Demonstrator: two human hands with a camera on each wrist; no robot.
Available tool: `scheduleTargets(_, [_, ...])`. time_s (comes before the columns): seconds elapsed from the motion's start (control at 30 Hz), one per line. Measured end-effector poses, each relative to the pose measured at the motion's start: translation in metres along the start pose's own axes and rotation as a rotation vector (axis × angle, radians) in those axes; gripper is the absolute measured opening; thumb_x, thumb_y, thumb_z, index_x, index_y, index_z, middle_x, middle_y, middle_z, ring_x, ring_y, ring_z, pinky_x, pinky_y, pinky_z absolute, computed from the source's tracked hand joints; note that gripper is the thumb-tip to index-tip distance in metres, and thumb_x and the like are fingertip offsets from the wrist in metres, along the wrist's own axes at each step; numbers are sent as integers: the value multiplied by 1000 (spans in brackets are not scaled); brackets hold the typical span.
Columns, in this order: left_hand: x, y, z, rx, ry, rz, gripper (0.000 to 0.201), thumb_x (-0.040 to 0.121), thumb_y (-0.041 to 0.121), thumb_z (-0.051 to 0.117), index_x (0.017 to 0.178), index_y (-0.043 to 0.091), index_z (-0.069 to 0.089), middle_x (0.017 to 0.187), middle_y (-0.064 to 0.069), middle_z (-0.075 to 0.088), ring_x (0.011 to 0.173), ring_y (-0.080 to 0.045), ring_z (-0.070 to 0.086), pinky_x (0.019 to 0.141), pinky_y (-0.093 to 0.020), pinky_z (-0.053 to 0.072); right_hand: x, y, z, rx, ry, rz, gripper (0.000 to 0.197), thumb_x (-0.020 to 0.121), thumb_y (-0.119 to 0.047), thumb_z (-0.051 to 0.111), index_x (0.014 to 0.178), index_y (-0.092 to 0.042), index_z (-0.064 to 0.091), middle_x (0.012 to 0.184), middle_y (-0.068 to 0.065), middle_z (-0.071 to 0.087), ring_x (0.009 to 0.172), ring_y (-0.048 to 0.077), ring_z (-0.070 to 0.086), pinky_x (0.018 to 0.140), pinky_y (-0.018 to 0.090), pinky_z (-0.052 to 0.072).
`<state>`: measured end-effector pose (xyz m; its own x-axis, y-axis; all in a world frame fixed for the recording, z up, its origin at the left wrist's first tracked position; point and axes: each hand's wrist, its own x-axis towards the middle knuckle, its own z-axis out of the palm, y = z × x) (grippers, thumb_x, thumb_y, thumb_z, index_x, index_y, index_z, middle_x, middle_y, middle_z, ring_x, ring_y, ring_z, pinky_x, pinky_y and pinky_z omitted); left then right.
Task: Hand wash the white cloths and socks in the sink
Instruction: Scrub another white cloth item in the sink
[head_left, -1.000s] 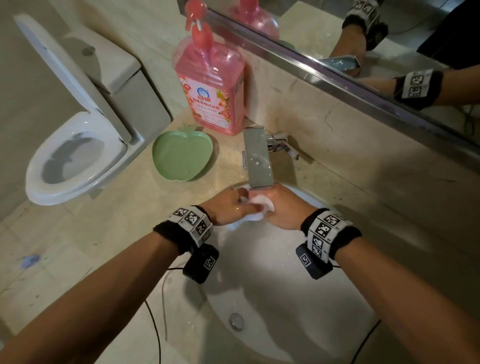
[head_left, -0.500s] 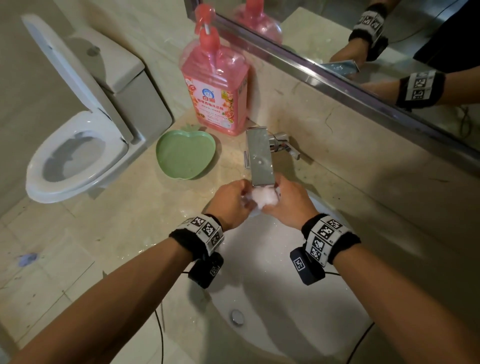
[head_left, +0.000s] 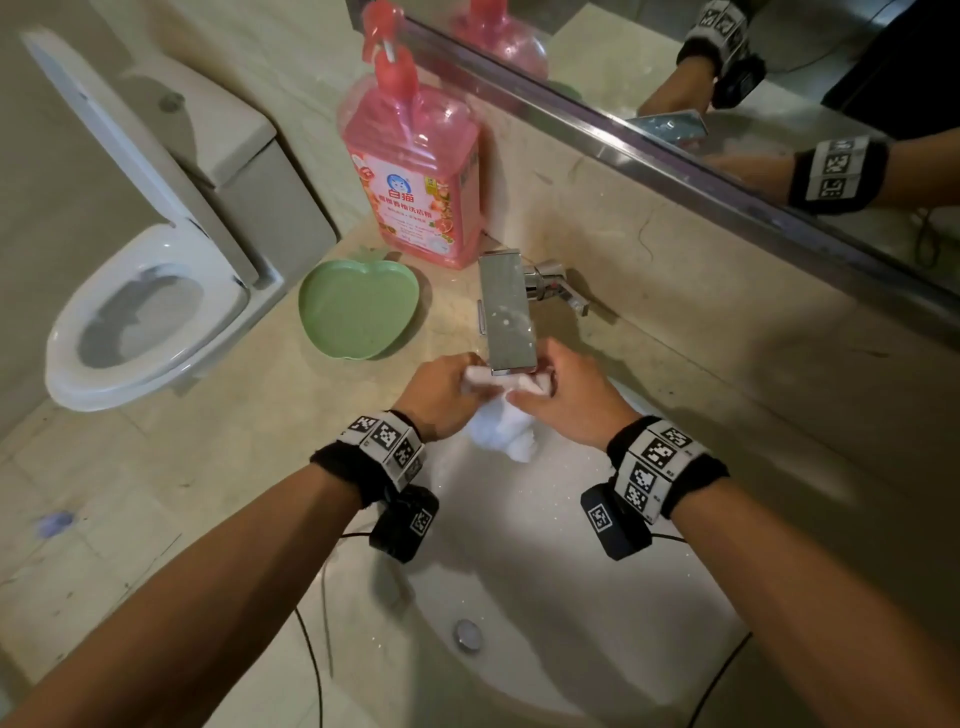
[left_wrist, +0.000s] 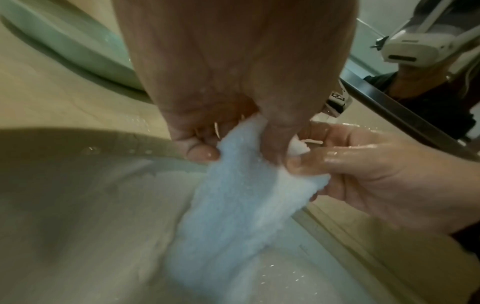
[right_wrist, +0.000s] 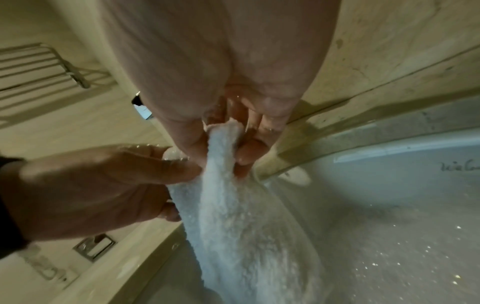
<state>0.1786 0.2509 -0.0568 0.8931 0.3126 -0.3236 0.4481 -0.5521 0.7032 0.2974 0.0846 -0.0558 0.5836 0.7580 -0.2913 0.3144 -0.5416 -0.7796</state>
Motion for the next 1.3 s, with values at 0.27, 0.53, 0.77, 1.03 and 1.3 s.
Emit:
scheduleTargets(0.27, [-11,-14,-19,-331,181,3,25,100,32,54,111,12,65,104,-1,67,101,-23,63,93,-43,50,8,17,9,7,-63,151,16,84,-31,71,90,-16,73,81,6,72,76,23,63,69,32,47])
scheduleTargets(0.53, [-8,-13,-24,-565,-50,-74,36,83,25,60,115,10,62,111,0,66,107,-17,61,94,-37,51,-2,17,10,322,-164,205,64,72,-5,82,127,-21,54,108,-3,72,102,14,69,80,25,54])
scheduleTargets(0.77, [-8,-34,-21,2,-36,26,33,91,8,61,115,6,38,98,-2,53,93,-26,58,79,-40,48,-9,18,4,250,-111,162,61,81,5,68,136,-13,47,123,6,64,114,20,61,90,26,51])
scheduleTargets(1.03, [-14,-23,-24,-127,-113,55,32,80,-16,44,91,12,56,87,-11,61,77,-28,62,60,-48,60,-7,14,-4,-10,49,-60,29,89,5,49,92,-17,67,97,6,67,86,19,60,68,8,41])
scheduleTargets(1.3, [-14,-12,-35,23,-331,72,23,80,24,62,95,11,75,112,-5,60,107,-20,58,92,-26,45,-4,9,-12,-196,-4,-179,46,83,18,49,99,-15,76,91,-2,54,88,20,54,74,23,41])
